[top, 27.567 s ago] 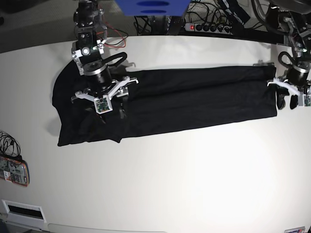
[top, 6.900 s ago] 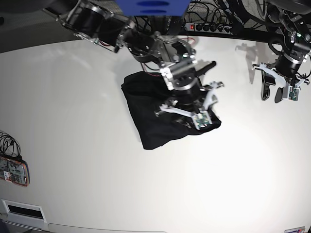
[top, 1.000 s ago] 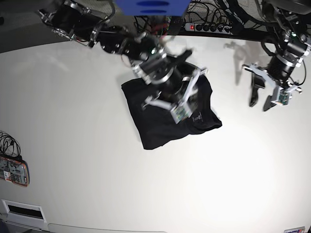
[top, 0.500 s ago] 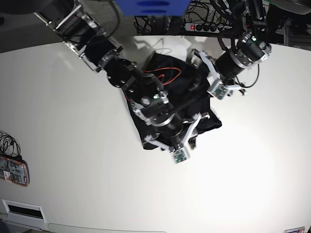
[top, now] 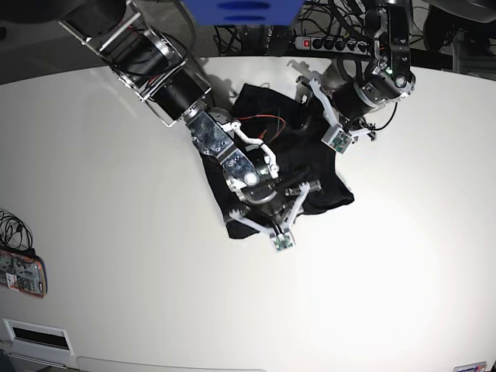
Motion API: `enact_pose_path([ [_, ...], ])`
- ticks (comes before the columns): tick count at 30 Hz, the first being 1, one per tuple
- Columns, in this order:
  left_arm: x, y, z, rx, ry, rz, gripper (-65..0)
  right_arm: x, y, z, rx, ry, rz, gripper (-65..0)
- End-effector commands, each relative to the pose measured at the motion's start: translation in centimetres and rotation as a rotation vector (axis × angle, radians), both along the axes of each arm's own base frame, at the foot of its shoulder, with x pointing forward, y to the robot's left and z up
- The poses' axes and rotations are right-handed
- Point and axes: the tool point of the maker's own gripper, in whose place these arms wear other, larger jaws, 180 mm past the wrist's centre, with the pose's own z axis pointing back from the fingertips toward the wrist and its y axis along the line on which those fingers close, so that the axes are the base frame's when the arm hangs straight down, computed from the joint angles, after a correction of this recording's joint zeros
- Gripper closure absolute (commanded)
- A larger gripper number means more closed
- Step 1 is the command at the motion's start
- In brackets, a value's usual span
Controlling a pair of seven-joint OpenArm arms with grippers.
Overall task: Fold the T-shirt properly
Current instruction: 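Bring the left gripper to the bundle's other edge beside the right gripper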
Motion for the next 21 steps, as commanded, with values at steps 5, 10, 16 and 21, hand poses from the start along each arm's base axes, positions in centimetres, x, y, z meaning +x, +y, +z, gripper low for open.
enact_pose_path([
  [5, 0.9, 2.4, 0.6, 0.004, -0.031, 0.07, -26.5, 1.5, 0.0, 2.0, 0.019, -0.07, 0.001, -17.8],
  [10, 1.4, 5.0, 0.8, 0.045, -0.045, 0.118, -26.5, 2.1, -1.1, 4.0, 0.029, -0.135, 0.005, -17.8],
  [16, 2.0, 6.1, 0.9, 0.067, -0.055, 0.122, -26.5, 2.4, -2.6, 5.1, 0.014, -0.177, 0.007, -17.8],
  [21, 2.2, 6.2, 0.9, 0.068, -0.057, 0.126, -26.5, 2.6, -3.7, 3.3, -0.027, -0.147, -0.005, -17.8],
])
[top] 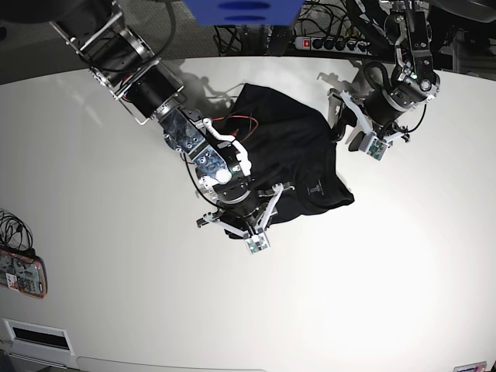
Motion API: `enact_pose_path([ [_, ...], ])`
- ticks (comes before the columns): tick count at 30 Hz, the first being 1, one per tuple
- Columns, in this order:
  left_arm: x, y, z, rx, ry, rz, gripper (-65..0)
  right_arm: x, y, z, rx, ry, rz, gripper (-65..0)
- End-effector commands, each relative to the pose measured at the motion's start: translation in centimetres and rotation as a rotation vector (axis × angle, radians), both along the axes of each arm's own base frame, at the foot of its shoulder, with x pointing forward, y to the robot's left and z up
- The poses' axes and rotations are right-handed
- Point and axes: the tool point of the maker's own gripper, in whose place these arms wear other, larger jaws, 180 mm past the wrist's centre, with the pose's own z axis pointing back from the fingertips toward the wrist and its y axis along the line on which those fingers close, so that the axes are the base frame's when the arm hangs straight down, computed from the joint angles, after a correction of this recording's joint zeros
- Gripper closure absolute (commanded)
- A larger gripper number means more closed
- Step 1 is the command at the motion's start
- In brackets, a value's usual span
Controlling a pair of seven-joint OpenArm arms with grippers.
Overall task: Fold the T-shirt properly
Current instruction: 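Bring the left gripper to the bundle's other edge beside the right gripper, then grasp the bundle with both grippers and drag it toward the robot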
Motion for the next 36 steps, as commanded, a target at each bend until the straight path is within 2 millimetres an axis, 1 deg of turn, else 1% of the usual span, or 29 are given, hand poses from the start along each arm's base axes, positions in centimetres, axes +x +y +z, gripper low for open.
enact_pose_path([
  [1, 0.7, -0.2, 1.1, -0.017, -0.043, -0.004, -26.5, 1.3, 0.6, 1.4, 0.016, -0.049, 0.001, -17.8],
  [5, 0.7, -0.3, 1.1, -0.02, -0.043, -0.002, -26.5, 0.9, -1.0, -1.9, -0.047, 0.023, -0.025, -17.8],
  [8, 0.7, 0.0, 1.0, -0.016, -0.041, 0.005, -26.5, 0.5, -2.2, -4.0, -0.09, 0.071, -0.04, -17.8],
  [10, 0.7, 0.1, 1.0, -0.014, -0.04, 0.006, -26.5, 0.4, -2.5, -4.5, -0.101, 0.083, -0.044, -17.8],
  [13, 0.6, 0.2, 0.8, -0.016, -0.034, 0.008, -26.5, 0.3, -2.7, -4.7, -0.109, 0.084, -0.044, -17.8],
  [15, 0.6, 0.2, 0.8, -0.017, -0.034, 0.009, -26.5, 0.5, -2.7, -4.1, -0.101, 0.067, -0.04, -17.8],
  [17, 1.5, 0.2, 1.3, -0.017, -0.055, 0.008, -26.5, 0.7, -4.1, -3.6, -0.117, 0.044, -0.042, -17.8],
  [19, 2.1, 0.2, 1.5, -0.013, -0.065, 0.008, -26.5, 0.7, -4.8, -2.7, -0.116, 0.017, -0.037, -17.8],
  [22, 3.3, 0.3, 1.8, -0.016, -0.084, 0.01, -26.5, -0.4, -6.0, -2.7, -0.125, 0.015, -0.032, -17.8],
  [26, 4.7, 0.9, 1.2, 0.036, -0.084, 0.006, -26.5, -1.9, -6.4, -2.5, -0.115, 0.012, -0.018, -17.8],
  [29, 6.3, 1.4, 0.8, 0.088, -0.084, 0.005, -26.5, -3.8, -6.5, -3.3, -0.106, 0.039, -0.01, -17.8],
  [31, 7.3, 1.0, 0.5, 0.098, -0.085, -0.01, -26.5, -5.0, -6.7, -3.8, -0.105, 0.055, -0.004, -17.8],
  [33, 8.3, 0.9, 0.6, 0.11, -0.092, -0.015, -26.5, -5.9, -7.0, -4.0, -0.105, 0.062, 0.002, -17.8],
  [34, 8.6, 1.0, 0.6, 0.116, -0.095, -0.015, -26.5, -6.4, -7.1, -3.9, -0.104, 0.064, 0.006, -17.8],
  [36, 9.3, 0.3, 0.9, 0.101, -0.107, -0.011, -26.5, -7.1, -7.1, -3.6, -0.093, 0.06, 0.013, -17.8],
])
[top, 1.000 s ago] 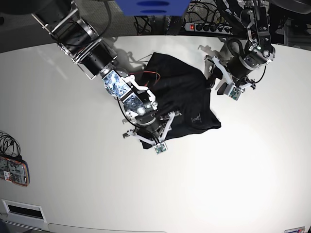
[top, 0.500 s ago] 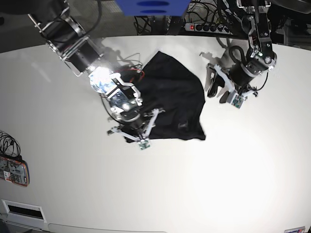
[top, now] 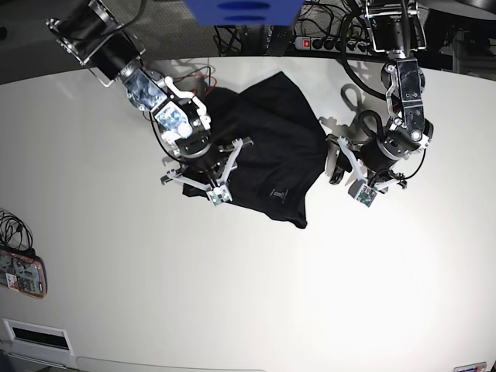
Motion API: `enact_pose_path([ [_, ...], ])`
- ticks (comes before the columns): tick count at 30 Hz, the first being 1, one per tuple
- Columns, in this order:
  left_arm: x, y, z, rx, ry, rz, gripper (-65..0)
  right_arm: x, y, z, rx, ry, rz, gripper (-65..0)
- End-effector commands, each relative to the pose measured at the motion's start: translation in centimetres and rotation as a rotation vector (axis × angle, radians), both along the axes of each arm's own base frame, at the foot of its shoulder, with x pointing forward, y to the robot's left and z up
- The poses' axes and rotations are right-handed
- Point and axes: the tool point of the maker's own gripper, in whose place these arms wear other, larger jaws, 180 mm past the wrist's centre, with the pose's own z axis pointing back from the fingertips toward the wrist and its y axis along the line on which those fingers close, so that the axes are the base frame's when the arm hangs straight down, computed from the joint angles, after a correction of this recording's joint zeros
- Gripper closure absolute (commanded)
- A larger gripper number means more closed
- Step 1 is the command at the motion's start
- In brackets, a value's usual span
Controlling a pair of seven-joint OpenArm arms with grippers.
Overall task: Fold the T-shirt properly
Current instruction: 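Grasp the bundle with both grippers and drag it toward the robot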
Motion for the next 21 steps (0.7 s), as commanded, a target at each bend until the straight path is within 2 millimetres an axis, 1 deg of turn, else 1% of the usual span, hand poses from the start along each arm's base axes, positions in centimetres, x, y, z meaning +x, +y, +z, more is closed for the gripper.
enact_pose_path([
  [1, 1.3, -0.5, 1.4, -0.019, -0.054, -0.001, -26.5, 0.1, 0.2, 0.9, 0.014, -0.019, 0.009, -17.8],
  [4, 1.7, -1.3, 1.7, -0.026, -0.065, -0.001, -26.5, -0.1, 0.2, 1.6, 0.025, -0.035, 0.016, -17.8],
  [5, 1.9, -1.7, 2.4, -0.031, -0.086, -0.003, -26.5, 0.1, 0.2, 1.8, 0.026, -0.041, 0.017, -17.8],
  [6, 2.2, -2.0, 3.6, -0.032, -0.121, -0.006, -26.5, 0.2, 0.1, 1.7, 0.022, -0.04, 0.015, -17.8],
  [7, 2.0, -2.2, 4.5, -0.027, -0.148, -0.009, -26.5, 0.4, -0.1, 1.7, 0.021, -0.041, 0.007, -17.8],
  [9, 0.6, -2.3, 6.2, -0.008, -0.189, -0.013, -26.5, 1.1, -0.9, 2.1, 0.023, -0.053, -0.024, -17.8],
  [11, -0.5, -2.6, 8.4, 0.013, -0.247, -0.025, -26.5, 1.7, -1.7, 2.4, 0.024, -0.063, -0.05, -17.8],
  [13, -2.3, -2.5, 9.6, 0.036, -0.268, -0.031, -26.5, 2.0, -2.0, 2.6, 0.026, -0.066, -0.063, -17.8],
  [14, -3.3, -2.4, 9.9, 0.042, -0.269, -0.03, -26.5, 2.0, -2.0, 2.6, 0.026, -0.067, -0.064, -17.8],
  [16, -4.9, -2.5, 9.6, 0.047, -0.248, -0.034, -26.5, 1.9, -2.1, 2.4, 0.02, -0.054, -0.066, -17.8],
  [19, -7.0, -2.6, 8.1, 0.042, -0.185, -0.038, -26.5, 1.4, -2.5, 1.6, -0.001, -0.013, -0.072, -17.8],
  [20, -7.5, -3.0, 7.8, 0.027, -0.169, -0.042, -26.5, 1.3, -2.6, 1.4, -0.007, -0.004, -0.074, -17.8],
  [21, -8.0, -4.0, 7.1, -0.003, -0.146, -0.06, -26.5, 1.3, -2.6, 1.4, -0.007, -0.004, -0.074, -17.8],
])
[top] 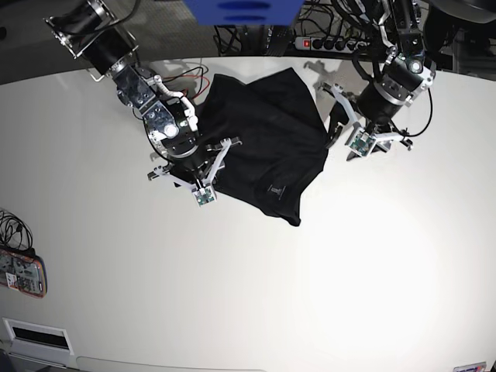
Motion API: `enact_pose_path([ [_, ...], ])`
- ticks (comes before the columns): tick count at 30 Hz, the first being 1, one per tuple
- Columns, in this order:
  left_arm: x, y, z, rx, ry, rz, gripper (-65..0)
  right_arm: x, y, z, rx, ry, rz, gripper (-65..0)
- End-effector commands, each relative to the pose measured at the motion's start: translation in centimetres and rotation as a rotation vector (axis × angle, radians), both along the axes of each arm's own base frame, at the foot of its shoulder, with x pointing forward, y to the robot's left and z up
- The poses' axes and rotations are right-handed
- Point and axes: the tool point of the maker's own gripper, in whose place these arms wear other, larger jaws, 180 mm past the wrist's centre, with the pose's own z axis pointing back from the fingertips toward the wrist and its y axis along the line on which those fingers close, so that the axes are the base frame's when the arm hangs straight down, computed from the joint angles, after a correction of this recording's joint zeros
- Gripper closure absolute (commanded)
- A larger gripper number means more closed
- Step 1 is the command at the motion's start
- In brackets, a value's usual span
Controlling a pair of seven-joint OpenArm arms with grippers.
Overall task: Fold the T-shirt properly
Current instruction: 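Grasp the bundle with both grippers and drag it toward the robot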
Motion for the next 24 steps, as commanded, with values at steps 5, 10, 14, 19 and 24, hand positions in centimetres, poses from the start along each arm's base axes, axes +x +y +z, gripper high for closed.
enact_pose_path([
  [5, 0.2, -3.5, -2.5, -0.128, 0.06, -0.062, -26.5, 1.0, -0.4, 0.6, -0.006, -0.032, -0.007, -17.8],
  [10, 1.6, -3.4, -5.9, -0.141, 0.138, -0.053, -26.5, 0.9, -0.4, 0.4, -0.01, -0.024, -0.006, -17.8],
  [14, 2.8, -2.7, -6.0, -0.108, 0.124, -0.049, -26.5, 0.7, -0.4, 0.4, -0.009, -0.023, -0.002, -17.8],
  [19, 4.6, -0.9, -5.3, -0.036, 0.085, -0.061, -26.5, -0.9, -0.8, 0.3, -0.01, -0.013, 0.012, -17.8],
  [24, 6.2, -0.4, -5.0, -0.02, 0.068, -0.066, -26.5, -2.8, 0.0, 1.7, 0.027, -0.026, 0.042, -17.8],
])
